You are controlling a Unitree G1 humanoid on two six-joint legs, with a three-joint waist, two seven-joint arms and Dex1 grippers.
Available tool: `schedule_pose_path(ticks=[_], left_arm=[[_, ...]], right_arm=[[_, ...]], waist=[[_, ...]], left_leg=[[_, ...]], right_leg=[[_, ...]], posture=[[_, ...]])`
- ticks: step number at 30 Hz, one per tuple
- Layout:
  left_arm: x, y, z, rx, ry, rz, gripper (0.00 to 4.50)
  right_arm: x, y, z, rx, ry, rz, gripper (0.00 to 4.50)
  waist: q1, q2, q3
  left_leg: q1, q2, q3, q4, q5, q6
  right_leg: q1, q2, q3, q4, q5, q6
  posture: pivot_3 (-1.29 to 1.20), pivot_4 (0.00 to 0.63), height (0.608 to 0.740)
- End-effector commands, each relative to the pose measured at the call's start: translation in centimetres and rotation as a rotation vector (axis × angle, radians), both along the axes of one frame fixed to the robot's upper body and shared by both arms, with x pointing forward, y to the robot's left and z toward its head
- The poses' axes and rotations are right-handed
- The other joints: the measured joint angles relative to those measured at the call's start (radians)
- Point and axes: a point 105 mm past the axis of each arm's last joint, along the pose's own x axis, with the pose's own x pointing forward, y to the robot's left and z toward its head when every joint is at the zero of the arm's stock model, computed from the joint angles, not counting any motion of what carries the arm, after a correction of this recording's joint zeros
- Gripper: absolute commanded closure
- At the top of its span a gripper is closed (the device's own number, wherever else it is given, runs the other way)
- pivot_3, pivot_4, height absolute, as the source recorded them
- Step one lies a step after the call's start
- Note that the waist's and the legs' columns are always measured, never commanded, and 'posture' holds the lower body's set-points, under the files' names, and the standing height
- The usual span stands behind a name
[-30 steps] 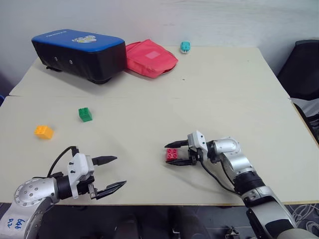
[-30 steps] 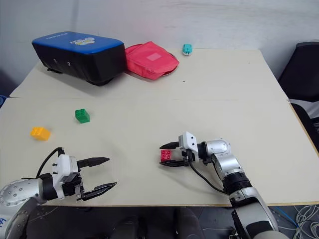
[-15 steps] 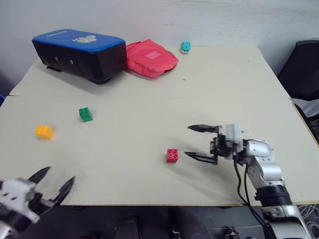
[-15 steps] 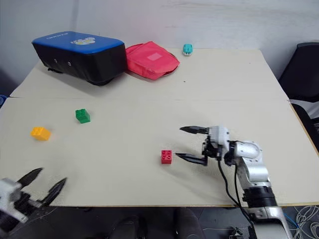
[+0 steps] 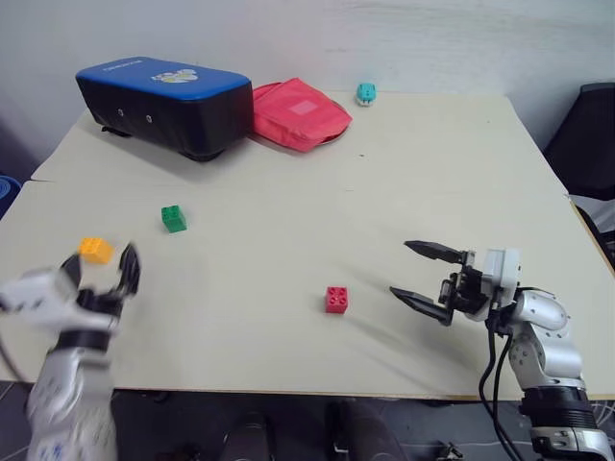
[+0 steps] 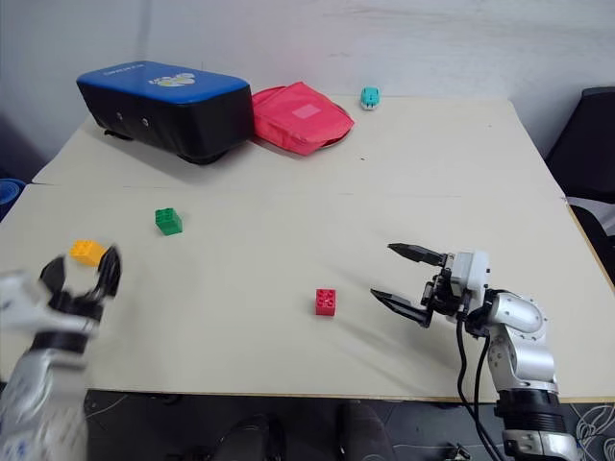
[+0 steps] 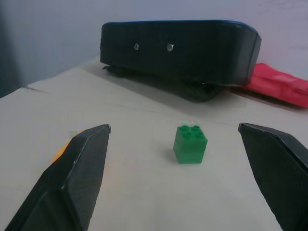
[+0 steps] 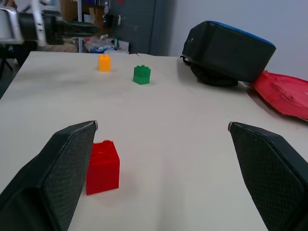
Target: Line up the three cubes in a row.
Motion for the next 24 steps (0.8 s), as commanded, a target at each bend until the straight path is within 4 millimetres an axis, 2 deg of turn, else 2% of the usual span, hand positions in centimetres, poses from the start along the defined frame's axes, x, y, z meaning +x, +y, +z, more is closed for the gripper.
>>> schedule_pose_path(ticks=[1,3,5,9,15,20,23,24], left_arm=[[2.8,1.3,-0.9,-0.038,0.102,0.162,0.00],[5.4,0.3,0.5,-0.037,0.100,0.171,0.00],[6.9,-0.2,1.1,-0.053,0.108,0.183,0.00],[10.2,-1.3,0.5,0.048,0.148,0.160,0.00],[11.8,-1.4,-1.4,0.018,0.198,0.192,0.00],[12.4,-2.1,-1.2,0.045,0.216,0.196,0.00],[13.0,-2.6,-1.9,0.034,0.263,0.169,0.00],[13.0,-2.6,-2.2,0.032,0.277,0.174,0.20]], right_arm=[[-0.2,0.7,2.0,0.050,-0.088,0.009,0.03],[-0.3,1.5,2.5,0.071,-0.096,0.023,0.03],[-0.2,1.7,2.6,0.083,-0.093,0.022,0.03],[-0.3,2.0,2.6,0.082,-0.091,0.021,0.03],[-0.9,2.5,2.7,0.109,-0.105,0.006,0.03],[-1.2,2.5,2.0,0.108,-0.088,-0.009,0.03],[-1.0,2.5,2.3,0.148,-0.092,-0.029,0.03],[-1.0,2.6,2.4,0.156,-0.094,-0.029,0.00]], waist=[[-0.004,0.000,0.000],[-0.002,0.000,0.000],[0.002,0.000,0.000],[0.004,0.000,0.000],[0.002,0.000,0.000],[0.006,-0.001,0.000],[0.006,-0.001,0.000],[0.006,-0.001,0.000]], left_leg=[[0.000,0.000,0.000,0.000,0.000,0.000],[0.000,0.001,0.001,0.000,0.000,0.000],[-0.002,0.001,0.001,0.001,0.001,-0.002],[-0.002,0.001,0.001,0.001,0.001,-0.002],[-0.001,0.002,0.002,0.001,0.002,-0.003],[-0.002,0.001,0.002,0.001,0.002,-0.003],[-0.002,0.001,0.002,0.001,0.002,-0.002],[-0.002,0.001,0.002,0.001,0.002,-0.003]], right_leg=[[0.000,0.000,0.000,0.000,0.000,0.000],[-0.001,0.001,0.001,0.000,0.000,0.000],[-0.003,0.001,0.000,0.000,0.000,0.000],[-0.002,0.000,-0.001,0.000,0.000,0.000],[-0.004,0.001,0.000,0.001,0.000,0.000],[-0.003,0.000,-0.001,0.001,0.000,0.000],[-0.003,0.000,-0.001,0.001,0.000,0.000],[-0.003,0.000,-0.001,0.002,0.000,0.000]], posture=[[0.00,0.150,0.740],[0.00,0.150,0.740],[0.00,0.150,0.740],[0.00,0.150,0.740],[0.00,0.150,0.740],[0.00,0.150,0.740],[0.00,0.150,0.740],[0.00,0.150,0.740]])
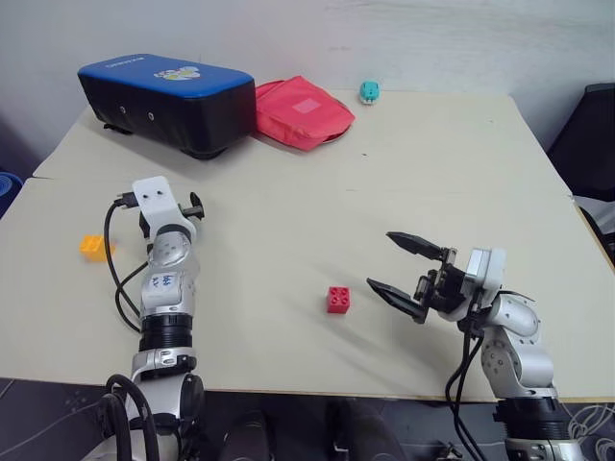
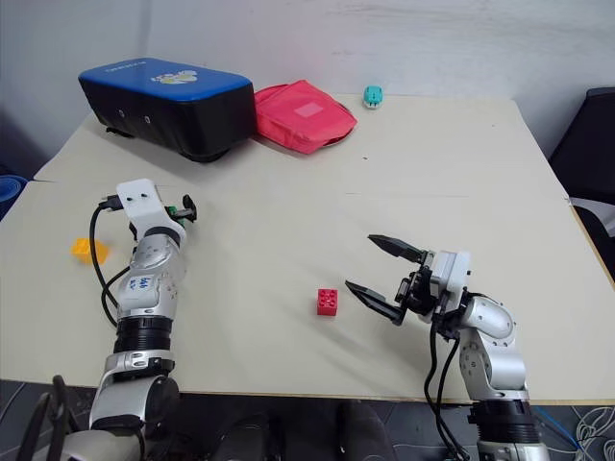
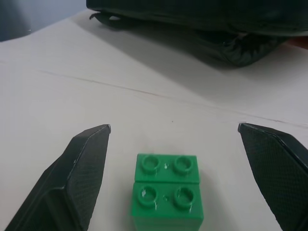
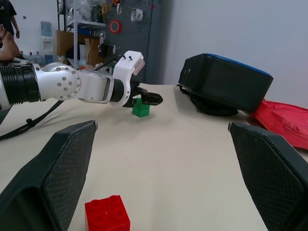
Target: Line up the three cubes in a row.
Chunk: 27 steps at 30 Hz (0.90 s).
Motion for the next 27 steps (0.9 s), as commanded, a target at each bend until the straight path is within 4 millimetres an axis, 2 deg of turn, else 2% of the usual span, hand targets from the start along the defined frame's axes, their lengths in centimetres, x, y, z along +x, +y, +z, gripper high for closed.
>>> schedule_pose_path(ticks=[1,3,9,10,12,15,18,20,21,23,24,27], left_arm=[[0.4,-0.2,0.0,0.023,0.027,-0.003,0.42],[0.1,0.1,-0.2,0.026,0.040,0.021,0.88],[-0.2,0.7,-0.4,0.019,0.050,0.045,2.87],[-0.2,0.7,-0.3,0.020,0.047,0.044,3.00],[-0.3,0.8,0.0,0.017,0.029,0.037,2.97],[-0.3,-0.5,2.1,0.000,-0.087,-0.079,2.97],[-1.1,-4.2,5.0,-0.007,-0.220,-0.443,2.97],[-2.9,-6.0,6.3,0.034,-0.274,-0.679,2.97],[-5.3,-7.2,6.6,0.075,-0.278,-0.925,2.97],[-9.2,-8.5,6.0,0.127,-0.234,-1.259,2.97],[-11.3,-8.8,5.0,0.176,-0.168,-1.435,2.97],[-13.8,-8.8,2.4,0.299,-0.007,-1.668,2.97]], right_arm=[[-0.4,0.2,1.4,0.040,-0.061,-0.003,0.00],[-0.4,0.3,1.2,0.037,-0.061,-0.005,0.00],[0.0,0.0,1.1,0.043,-0.065,-0.034,0.00],[0.1,0.0,1.1,0.043,-0.066,-0.038,0.00],[0.2,-0.1,1.0,0.043,-0.065,-0.043,0.00],[0.2,-0.3,1.0,0.038,-0.067,-0.052,0.00],[0.1,-0.8,1.1,0.025,-0.071,-0.065,0.00],[0.0,-1.2,1.1,0.009,-0.069,-0.070,0.00],[-0.2,-1.9,1.0,-0.019,-0.064,-0.072,0.00],[-0.4,-2.9,0.9,-0.054,-0.056,-0.081,0.00],[-0.3,-3.8,1.0,-0.048,-0.039,-0.115,0.00],[-0.7,-5.2,0.5,-0.115,-0.023,-0.124,0.00]], waist=[[-0.001,0.000,0.000],[-0.004,0.000,0.000],[-0.002,0.000,0.000],[-0.002,0.000,0.000],[-0.001,0.000,0.000],[-0.002,0.000,0.000],[-0.003,0.000,0.000],[-0.005,0.000,0.000],[-0.006,0.000,0.000],[-0.014,0.001,0.001],[-0.016,0.002,0.001],[-0.015,0.005,0.003]], left_leg=[[0.000,0.000,0.000,0.000,0.000,0.000],[0.000,0.000,0.000,0.000,0.000,0.000],[0.000,0.000,0.000,0.000,0.000,0.000],[0.000,0.000,0.000,0.000,0.000,0.000],[0.000,0.000,0.000,0.000,0.000,0.000],[0.000,0.000,0.000,0.000,0.000,0.000],[0.000,0.000,0.000,0.000,0.000,-0.001],[0.000,0.001,0.000,0.000,0.001,-0.001],[0.000,0.001,0.000,0.000,0.001,-0.001],[0.001,0.002,0.002,-0.001,0.000,-0.003],[0.001,0.002,0.002,-0.002,0.000,-0.003],[0.002,0.002,0.001,-0.001,0.001,-0.004]], right_leg=[[0.000,0.000,0.000,0.000,0.000,0.000],[0.000,0.000,0.000,0.000,0.000,0.000],[0.000,0.000,0.000,0.000,0.000,0.000],[0.000,0.000,0.000,0.000,0.000,0.000],[0.000,0.000,0.000,0.000,0.000,0.000],[0.000,0.000,0.000,0.000,0.000,0.000],[0.000,0.000,0.000,0.000,0.000,0.000],[0.000,0.000,0.000,0.000,0.000,0.000],[0.000,0.000,0.000,0.000,0.000,0.000],[-0.001,0.002,0.001,0.001,0.000,-0.001],[0.000,0.002,0.001,0.001,-0.001,-0.001],[0.000,0.002,0.001,0.001,-0.002,-0.003]], posture=[[0.00,0.150,0.740],[0.00,0.150,0.740],[0.00,0.150,0.740],[0.00,0.150,0.740],[0.00,0.150,0.740],[0.00,0.150,0.740],[0.00,0.150,0.740],[0.00,0.150,0.740],[0.00,0.150,0.740],[0.00,0.150,0.740],[0.00,0.150,0.740],[0.00,0.150,0.740]])
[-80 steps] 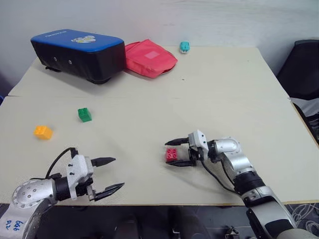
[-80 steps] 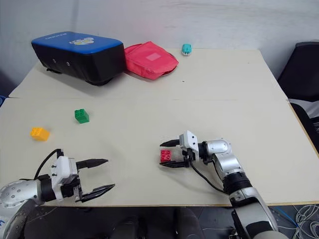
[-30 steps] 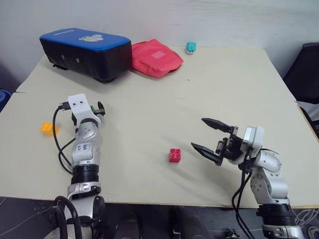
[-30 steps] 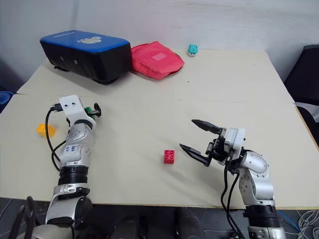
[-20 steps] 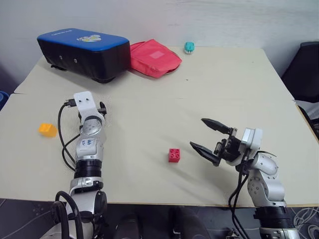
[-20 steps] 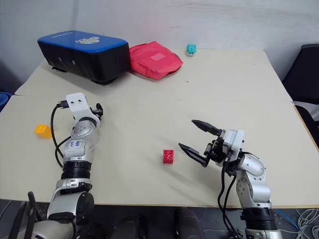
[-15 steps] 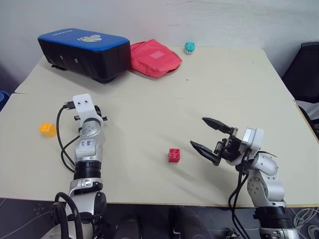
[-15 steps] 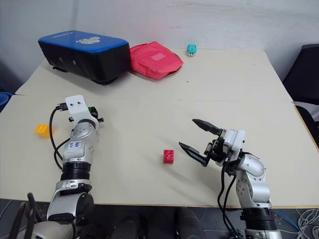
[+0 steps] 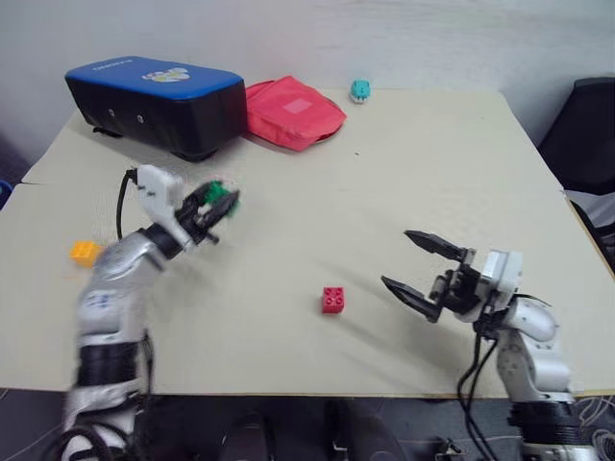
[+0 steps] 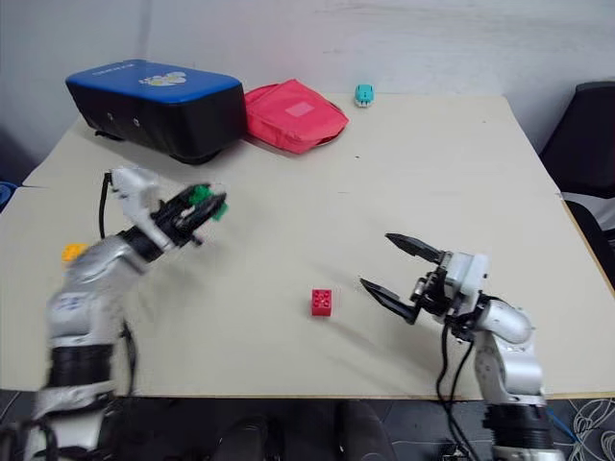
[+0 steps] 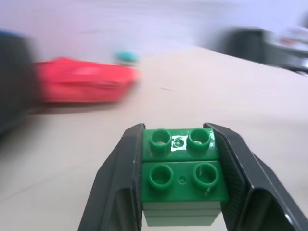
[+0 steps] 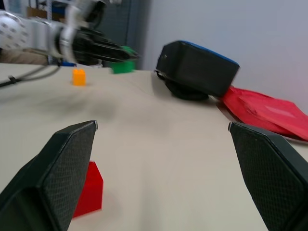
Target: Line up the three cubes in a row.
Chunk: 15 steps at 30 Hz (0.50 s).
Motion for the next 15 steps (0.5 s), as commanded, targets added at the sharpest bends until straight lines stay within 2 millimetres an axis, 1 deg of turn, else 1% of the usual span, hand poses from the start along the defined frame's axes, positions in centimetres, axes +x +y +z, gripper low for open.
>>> schedule_pose_path(ticks=[1,3,5,8,11,15], left_arm=[[-2.9,-1.6,-1.7,0.174,0.008,-0.311,2.97],[-3.2,-2.0,-3.5,0.306,0.017,-0.419,2.97],[-3.1,-2.2,-4.8,0.380,0.017,-0.502,2.97],[-2.2,-2.9,-5.9,0.393,0.008,-0.574,2.97],[-1.2,-3.2,-7.0,0.437,-0.019,-0.613,2.97],[0.2,-3.8,-7.3,0.421,-0.057,-0.614,2.97]], right_arm=[[-1.0,-1.2,0.0,-0.086,-0.016,0.023,0.00],[-1.5,-1.8,-0.5,-0.130,0.011,0.026,0.00],[-1.9,-2.4,-0.6,-0.152,0.035,0.021,0.00],[-2.8,-2.9,-1.0,-0.216,0.059,0.045,0.00],[-3.2,-3.0,-0.8,-0.217,0.065,0.040,0.00],[-3.7,-2.9,-0.4,-0.209,0.061,0.019,0.00]], waist=[[0.010,0.001,0.001],[0.018,0.001,0.001],[0.021,0.001,0.001],[0.020,0.001,0.001],[0.015,0.001,0.001],[0.009,0.001,0.001]], left_leg=[[0.000,-0.001,0.000,0.000,0.001,0.001],[0.000,-0.002,-0.003,0.000,0.001,0.001],[0.000,-0.004,-0.003,0.000,0.001,0.003],[-0.002,-0.004,-0.002,0.000,-0.001,0.005],[-0.002,-0.004,-0.002,0.001,-0.001,0.006],[-0.002,-0.003,-0.001,0.001,-0.001,0.006]], right_leg=[[0.000,0.000,0.000,0.000,0.000,0.000],[0.002,0.000,-0.001,-0.001,0.000,0.000],[0.003,-0.001,-0.001,-0.001,0.000,0.001],[0.002,-0.002,0.000,-0.002,0.001,0.002],[0.002,-0.002,0.000,-0.003,0.001,0.002],[0.001,-0.001,0.001,-0.002,0.001,0.003]], posture=[[0.00,0.150,0.740],[0.00,0.150,0.740],[0.00,0.150,0.740],[0.00,0.150,0.740],[0.00,0.150,0.740],[0.00,0.150,0.740]])
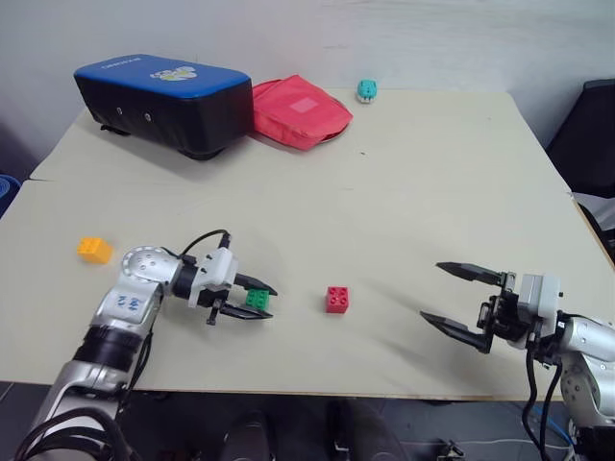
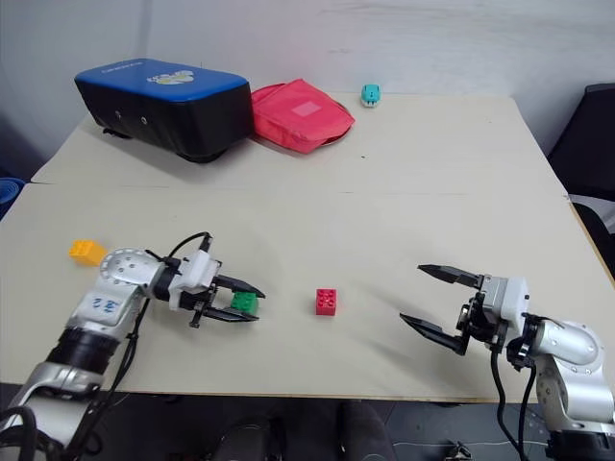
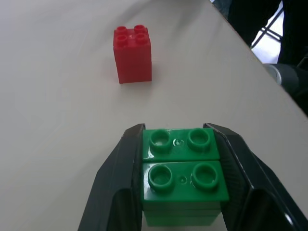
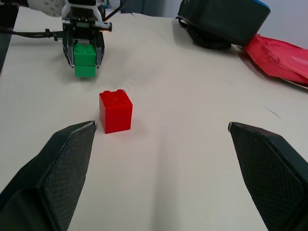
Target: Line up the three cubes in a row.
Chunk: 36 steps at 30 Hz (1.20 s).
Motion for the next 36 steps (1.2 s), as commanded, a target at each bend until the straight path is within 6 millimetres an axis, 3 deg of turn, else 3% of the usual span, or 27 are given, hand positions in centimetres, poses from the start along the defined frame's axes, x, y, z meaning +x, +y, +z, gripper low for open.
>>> schedule_pose_path(ticks=[1,6,13,22,23,31,34,36], left_arm=[[0.7,0.0,-0.1,0.002,-0.042,-0.012,2.97],[2.2,-1.2,-0.3,-0.045,-0.065,0.028,2.97],[2.0,-1.3,-0.7,-0.034,-0.010,0.013,2.97],[2.0,-1.1,0.3,-0.070,-0.022,0.037,0.23],[2.1,-0.6,0.8,-0.087,-0.036,0.057,0.04],[-0.5,5.4,3.9,-0.120,-0.095,0.259,0.04],[-1.6,8.5,5.5,-0.209,-0.158,0.505,0.04],[-3.0,11.4,5.3,-0.263,-0.192,0.737,0.04]], right_arm=[[-0.4,0.0,1.8,0.009,-0.064,-0.012,0.00],[-0.8,0.2,1.9,0.014,-0.063,-0.026,0.00],[-1.2,0.6,1.9,0.024,-0.056,-0.020,0.00],[-0.8,1.1,1.5,0.030,-0.055,0.008,0.00],[-0.8,1.2,1.5,0.032,-0.056,0.012,0.00],[0.1,2.2,1.7,0.059,-0.055,0.064,0.00],[0.6,3.1,2.2,0.083,-0.079,0.093,0.00],[1.0,4.1,2.7,0.103,-0.103,0.114,0.00]], waist=[[-0.003,0.000,0.000],[0.002,0.000,0.000],[0.004,0.000,0.000],[0.001,0.000,0.000],[0.001,0.000,0.000],[-0.009,0.000,0.000],[-0.010,0.000,0.000],[-0.011,0.000,0.000]], left_leg=[[0.000,0.000,0.000,0.000,0.000,0.000],[0.000,0.000,0.000,0.001,0.000,0.000],[0.000,-0.001,-0.001,0.001,0.000,0.001],[0.000,0.000,-0.001,0.001,0.000,0.001],[0.000,0.000,-0.001,0.001,0.000,0.001],[0.001,0.002,0.000,0.000,0.000,-0.001],[0.001,0.002,0.000,0.000,0.000,0.000],[0.000,0.002,-0.001,0.000,0.000,0.000]], right_leg=[[0.000,0.000,0.000,0.000,0.000,0.000],[0.000,0.000,0.000,0.000,0.000,0.000],[0.001,-0.001,0.000,0.000,0.001,0.001],[0.000,-0.001,0.000,0.001,0.001,0.001],[0.000,-0.001,0.000,0.001,0.001,0.001],[0.000,0.000,0.000,0.002,0.000,0.000],[0.000,-0.001,0.001,0.001,0.000,0.000],[0.000,-0.002,0.000,0.002,0.000,0.000]], posture=[[0.00,0.150,0.740],[0.00,0.150,0.740],[0.00,0.150,0.740],[0.00,0.150,0.740],[0.00,0.150,0.740],[0.00,0.150,0.740],[0.00,0.150,0.740],[0.00,0.150,0.740]])
